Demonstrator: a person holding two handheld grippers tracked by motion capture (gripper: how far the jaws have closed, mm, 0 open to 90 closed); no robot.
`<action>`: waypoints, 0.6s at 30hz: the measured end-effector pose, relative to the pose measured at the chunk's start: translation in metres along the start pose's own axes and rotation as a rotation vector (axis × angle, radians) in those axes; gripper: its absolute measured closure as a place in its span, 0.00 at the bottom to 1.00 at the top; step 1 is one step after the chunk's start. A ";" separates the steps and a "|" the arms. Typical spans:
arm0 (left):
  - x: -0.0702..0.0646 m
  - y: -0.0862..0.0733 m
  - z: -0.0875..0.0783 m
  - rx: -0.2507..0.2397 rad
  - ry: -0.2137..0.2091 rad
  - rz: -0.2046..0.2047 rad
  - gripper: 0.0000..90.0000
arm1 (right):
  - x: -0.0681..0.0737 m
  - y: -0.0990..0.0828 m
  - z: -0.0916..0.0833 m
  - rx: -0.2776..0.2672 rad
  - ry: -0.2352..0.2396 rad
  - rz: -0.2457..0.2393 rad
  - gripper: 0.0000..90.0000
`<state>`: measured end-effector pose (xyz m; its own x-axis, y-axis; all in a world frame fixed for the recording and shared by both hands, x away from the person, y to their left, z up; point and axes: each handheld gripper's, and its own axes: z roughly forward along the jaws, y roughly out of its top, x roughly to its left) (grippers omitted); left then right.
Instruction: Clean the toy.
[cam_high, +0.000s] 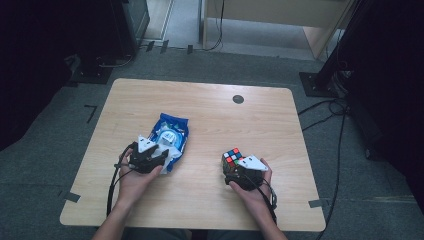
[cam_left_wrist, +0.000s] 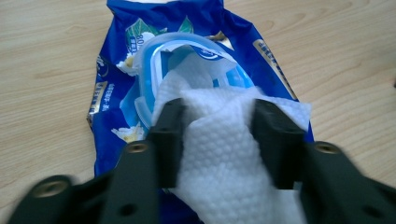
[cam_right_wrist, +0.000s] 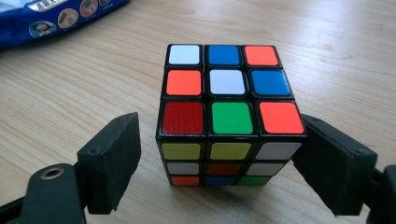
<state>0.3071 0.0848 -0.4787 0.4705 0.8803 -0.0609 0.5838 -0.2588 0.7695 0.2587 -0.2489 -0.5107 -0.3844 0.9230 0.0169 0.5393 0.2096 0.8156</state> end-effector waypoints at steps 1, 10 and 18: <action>0.000 -0.001 0.001 -0.002 -0.020 0.002 0.70 | 0.000 0.000 0.001 0.004 0.001 0.000 0.20; 0.005 0.004 -0.022 -0.171 -0.088 -0.014 0.96 | -0.004 -0.003 0.009 0.028 0.004 0.030 0.23; 0.000 0.012 -0.043 -0.305 -0.215 -0.041 0.95 | -0.003 -0.004 0.014 0.067 0.003 0.018 0.26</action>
<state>0.2858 0.0989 -0.4428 0.5975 0.7758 -0.2027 0.3962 -0.0659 0.9158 0.2687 -0.2483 -0.5219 -0.3761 0.9260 0.0329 0.5950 0.2142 0.7746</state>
